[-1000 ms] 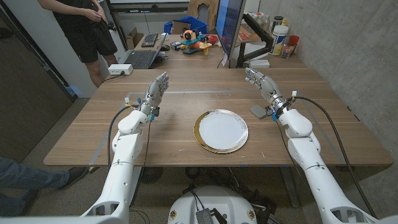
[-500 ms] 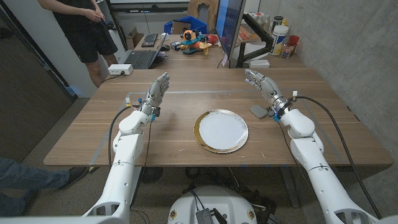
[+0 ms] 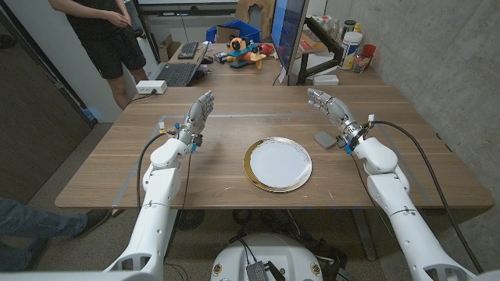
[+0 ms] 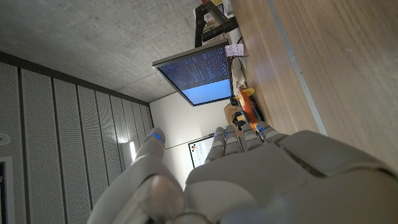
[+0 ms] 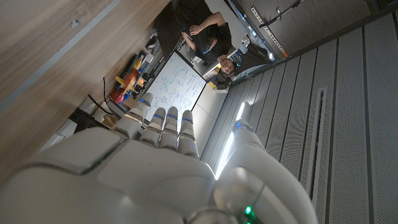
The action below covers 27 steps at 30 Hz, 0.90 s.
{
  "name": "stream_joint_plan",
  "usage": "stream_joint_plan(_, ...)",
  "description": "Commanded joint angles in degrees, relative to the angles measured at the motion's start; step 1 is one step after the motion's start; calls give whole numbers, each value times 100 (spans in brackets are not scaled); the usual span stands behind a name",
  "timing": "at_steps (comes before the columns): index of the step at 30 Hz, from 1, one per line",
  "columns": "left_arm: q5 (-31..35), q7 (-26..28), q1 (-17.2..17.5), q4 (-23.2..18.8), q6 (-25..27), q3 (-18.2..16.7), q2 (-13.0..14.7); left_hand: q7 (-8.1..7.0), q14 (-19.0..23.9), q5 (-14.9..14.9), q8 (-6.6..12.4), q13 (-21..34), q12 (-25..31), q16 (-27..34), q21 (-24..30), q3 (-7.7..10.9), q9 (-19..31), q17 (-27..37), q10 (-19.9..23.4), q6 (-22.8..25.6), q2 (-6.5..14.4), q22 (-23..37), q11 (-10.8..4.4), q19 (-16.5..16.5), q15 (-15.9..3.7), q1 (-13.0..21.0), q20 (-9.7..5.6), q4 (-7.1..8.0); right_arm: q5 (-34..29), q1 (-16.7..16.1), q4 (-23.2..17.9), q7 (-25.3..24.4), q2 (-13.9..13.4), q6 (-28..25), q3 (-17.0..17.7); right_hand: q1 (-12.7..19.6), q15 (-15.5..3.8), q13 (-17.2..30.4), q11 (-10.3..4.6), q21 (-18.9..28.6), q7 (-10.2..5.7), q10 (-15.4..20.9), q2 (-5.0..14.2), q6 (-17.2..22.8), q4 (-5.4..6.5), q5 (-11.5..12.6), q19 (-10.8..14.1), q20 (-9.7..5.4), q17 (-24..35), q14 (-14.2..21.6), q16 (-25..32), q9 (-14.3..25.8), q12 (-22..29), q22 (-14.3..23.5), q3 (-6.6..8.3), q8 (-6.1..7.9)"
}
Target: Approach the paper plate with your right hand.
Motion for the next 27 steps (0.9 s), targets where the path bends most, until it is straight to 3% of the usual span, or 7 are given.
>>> stream_joint_plan(1, 30, 13, -7, -24, 29, 27, -3, -15, -21, -15, 13, -5, 19, 16, -25, 18, 27, 15, -15, 31, 48, 13, 40, 22, 5, 2, -4, -31, -102, -43, -30, 59, -79, 106, -43, 36, 16, 17, -5, 56, -11, 67, -23, 22, -42, 45, 63, 21, 12, 58, 15, 29, 31, 19, 5, 33)
stream_joint_plan(27, 106, -10, -22, -73, 144, 51, 42, -16, -30, -16, 12, -8, 21, 14, -79, 6, 27, 15, -17, 35, 61, 14, 33, 33, 4, -6, -2, -44, -382, -114, -52, -98, -78, 290, -87, 46, 7, 18, -24, 52, -48, 98, -33, 53, -71, 69, 75, 28, 3, 88, 18, 29, 30, 19, 5, 37)
